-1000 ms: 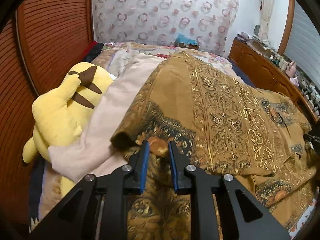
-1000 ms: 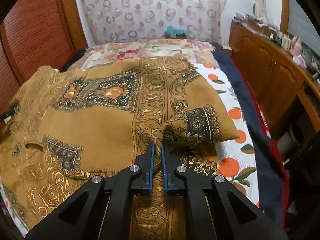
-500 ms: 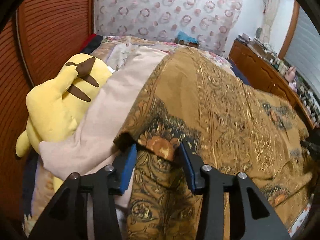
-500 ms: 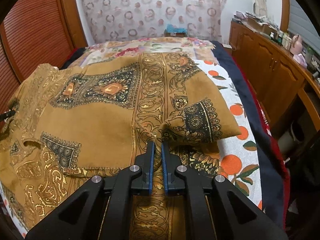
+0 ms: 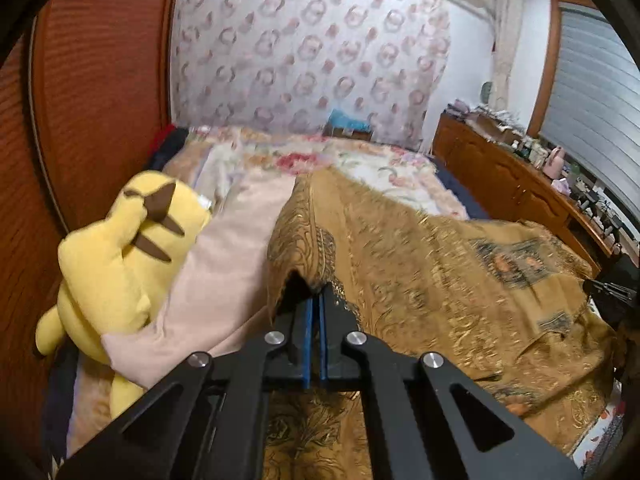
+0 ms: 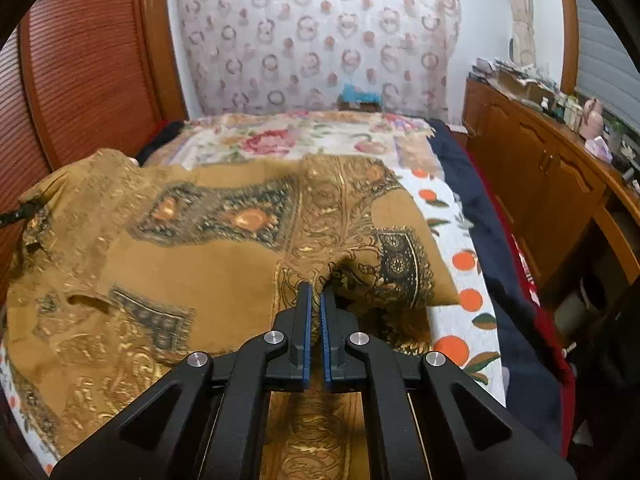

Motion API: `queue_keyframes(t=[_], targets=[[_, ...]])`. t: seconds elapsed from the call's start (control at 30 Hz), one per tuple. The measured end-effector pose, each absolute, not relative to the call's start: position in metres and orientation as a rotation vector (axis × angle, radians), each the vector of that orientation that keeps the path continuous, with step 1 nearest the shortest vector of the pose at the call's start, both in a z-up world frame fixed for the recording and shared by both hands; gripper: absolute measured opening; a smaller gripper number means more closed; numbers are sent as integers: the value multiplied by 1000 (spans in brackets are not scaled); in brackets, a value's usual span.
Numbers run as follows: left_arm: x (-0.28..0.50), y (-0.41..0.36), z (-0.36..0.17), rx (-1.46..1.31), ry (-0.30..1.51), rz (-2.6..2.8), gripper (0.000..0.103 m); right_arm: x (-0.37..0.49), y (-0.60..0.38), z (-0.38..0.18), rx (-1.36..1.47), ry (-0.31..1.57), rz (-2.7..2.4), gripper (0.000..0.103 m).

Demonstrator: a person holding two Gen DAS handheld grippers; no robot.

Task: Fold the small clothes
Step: 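Grasp the folded shirt's edge with both grippers, then lift the grasped folded edge with both grippers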

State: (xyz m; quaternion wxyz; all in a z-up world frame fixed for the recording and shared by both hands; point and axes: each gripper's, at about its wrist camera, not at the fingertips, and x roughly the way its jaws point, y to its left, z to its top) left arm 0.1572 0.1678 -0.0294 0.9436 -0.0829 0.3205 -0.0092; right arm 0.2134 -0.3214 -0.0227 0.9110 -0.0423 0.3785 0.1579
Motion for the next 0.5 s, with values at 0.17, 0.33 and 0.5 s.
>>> queue_keyframes(t=[0.17,0.33,0.5], targets=[[162,167,-16,-132,637,-6,0,207,-320,-10,-94,742,340,1],[187,172,-25,-92,717,0,1,208,-316,-9,-105,734,348,1],[206,179,-41,-64,801,12,4,210,-316,-15,-106,752,345,1]])
